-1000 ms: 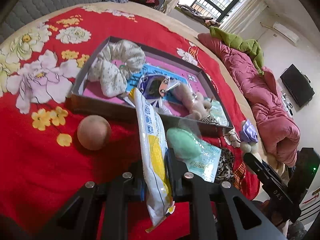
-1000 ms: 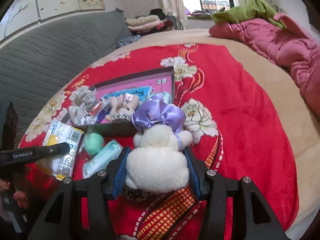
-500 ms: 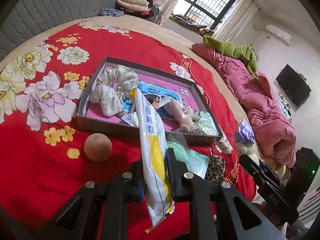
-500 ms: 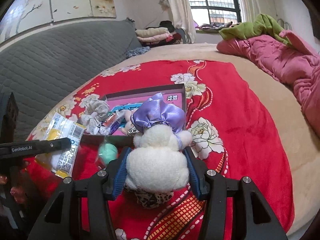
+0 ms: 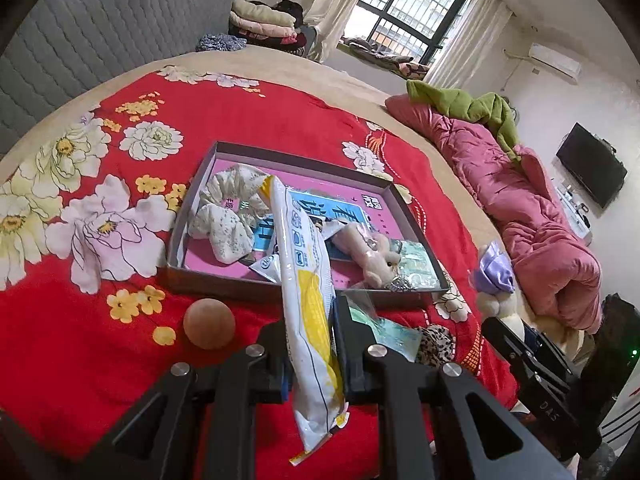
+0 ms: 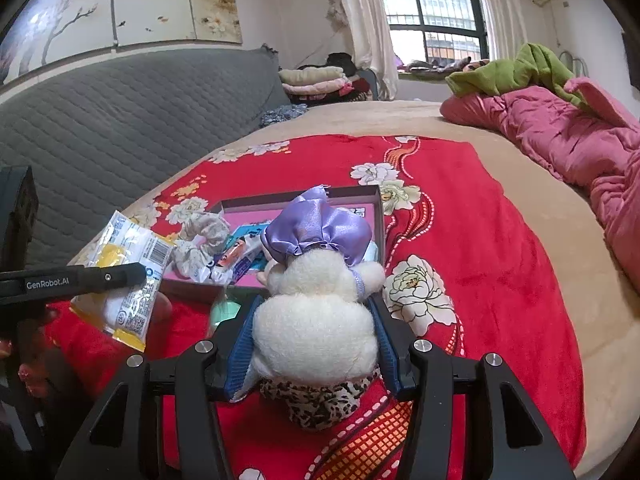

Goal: Organize soft objects
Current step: 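Lift the package and bear with both tools toward the pink box, then carry the package with left tool and bear with right tool over the box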

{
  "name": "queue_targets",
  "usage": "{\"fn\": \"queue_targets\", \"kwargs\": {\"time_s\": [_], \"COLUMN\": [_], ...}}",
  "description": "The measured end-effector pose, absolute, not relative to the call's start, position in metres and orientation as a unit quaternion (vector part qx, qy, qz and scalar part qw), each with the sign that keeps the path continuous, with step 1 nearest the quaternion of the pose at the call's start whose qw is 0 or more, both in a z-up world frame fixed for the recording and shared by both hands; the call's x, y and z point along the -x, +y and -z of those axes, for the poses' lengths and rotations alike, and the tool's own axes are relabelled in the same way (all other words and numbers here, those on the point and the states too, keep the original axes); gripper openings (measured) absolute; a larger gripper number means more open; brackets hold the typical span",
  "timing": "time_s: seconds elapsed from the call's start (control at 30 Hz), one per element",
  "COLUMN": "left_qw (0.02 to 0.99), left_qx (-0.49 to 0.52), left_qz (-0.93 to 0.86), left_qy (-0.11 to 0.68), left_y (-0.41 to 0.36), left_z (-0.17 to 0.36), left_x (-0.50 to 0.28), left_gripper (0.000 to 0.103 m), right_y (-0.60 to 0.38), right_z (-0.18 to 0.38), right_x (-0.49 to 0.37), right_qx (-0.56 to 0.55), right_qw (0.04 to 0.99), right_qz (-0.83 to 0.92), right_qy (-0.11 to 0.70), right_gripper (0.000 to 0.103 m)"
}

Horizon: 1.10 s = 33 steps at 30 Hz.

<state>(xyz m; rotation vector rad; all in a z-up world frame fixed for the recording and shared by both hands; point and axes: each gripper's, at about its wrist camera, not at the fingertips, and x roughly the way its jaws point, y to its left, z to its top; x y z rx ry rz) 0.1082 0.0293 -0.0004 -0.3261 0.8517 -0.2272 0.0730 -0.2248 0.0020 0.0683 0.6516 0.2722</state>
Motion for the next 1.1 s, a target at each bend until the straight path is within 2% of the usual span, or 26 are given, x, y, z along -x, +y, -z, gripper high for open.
{"fn": "queue_targets", "kwargs": {"time_s": [0.4,1.1], "left_qw": [0.906,0.908], "left_qx": [0.115,0.130], "left_qz": [0.089,0.085], "left_qy": [0.397,0.389], "left_y": [0.027,0.043], "left_z": [-0.008,0.001], "left_x": [-0.112,-0.152], "left_gripper": [0.017,0.017], "right_y": [-0.217,-0.214], "right_z": [-0.009,-0.013], "right_x": [-0.081,-0.120], "right_qx": [-0.020,-0.023], "right_qw": [0.944,0.952], "right_qz": [-0.127,-0.123], "right_qy": [0.305,0.279], "right_gripper": [0.054,0.054]}}
